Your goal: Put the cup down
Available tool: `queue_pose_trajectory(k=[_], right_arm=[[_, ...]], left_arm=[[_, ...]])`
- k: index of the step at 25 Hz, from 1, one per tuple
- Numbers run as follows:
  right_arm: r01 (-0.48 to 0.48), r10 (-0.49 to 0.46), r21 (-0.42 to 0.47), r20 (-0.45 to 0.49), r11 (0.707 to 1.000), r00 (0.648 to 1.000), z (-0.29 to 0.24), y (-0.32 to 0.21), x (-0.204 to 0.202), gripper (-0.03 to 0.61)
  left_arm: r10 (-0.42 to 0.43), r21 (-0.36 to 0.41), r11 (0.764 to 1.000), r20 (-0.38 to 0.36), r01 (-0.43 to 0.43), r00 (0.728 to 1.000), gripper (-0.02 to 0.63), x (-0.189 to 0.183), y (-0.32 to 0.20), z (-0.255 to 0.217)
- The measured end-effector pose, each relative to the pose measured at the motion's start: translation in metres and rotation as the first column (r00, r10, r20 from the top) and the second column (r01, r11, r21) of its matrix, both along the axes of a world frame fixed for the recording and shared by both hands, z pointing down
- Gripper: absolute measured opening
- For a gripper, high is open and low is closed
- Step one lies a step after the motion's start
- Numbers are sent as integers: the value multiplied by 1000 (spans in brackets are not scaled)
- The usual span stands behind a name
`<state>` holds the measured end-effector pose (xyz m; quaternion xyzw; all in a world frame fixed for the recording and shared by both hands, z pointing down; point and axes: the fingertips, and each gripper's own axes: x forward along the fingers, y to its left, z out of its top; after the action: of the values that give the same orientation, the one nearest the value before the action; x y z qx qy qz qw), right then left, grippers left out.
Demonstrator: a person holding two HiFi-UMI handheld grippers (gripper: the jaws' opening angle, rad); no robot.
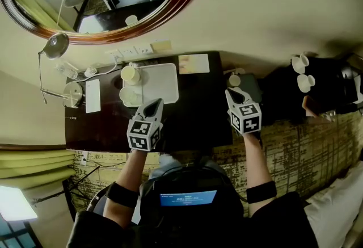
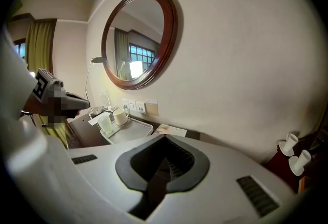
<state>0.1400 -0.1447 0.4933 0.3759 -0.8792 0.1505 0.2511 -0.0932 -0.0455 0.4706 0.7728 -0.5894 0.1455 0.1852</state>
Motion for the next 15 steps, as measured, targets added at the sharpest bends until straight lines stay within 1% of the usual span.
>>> queue_pose_trajectory(k=[5,10,15], right_arm=[[7,-7,0,6,1000,1000,3,3,5,2],[28,-28,-4,17,1000,999,1,11,-1,2],[65,-65,-16,15,998,998,5,18,-4,2]], left_arm=[[-18,-11,1000,-17,18,1000,0,1,5,2],[-24,-8,1000,1,24,1000,0,-1,12,2],[-8,-34,999,16,9,1000,0,8,18,4]])
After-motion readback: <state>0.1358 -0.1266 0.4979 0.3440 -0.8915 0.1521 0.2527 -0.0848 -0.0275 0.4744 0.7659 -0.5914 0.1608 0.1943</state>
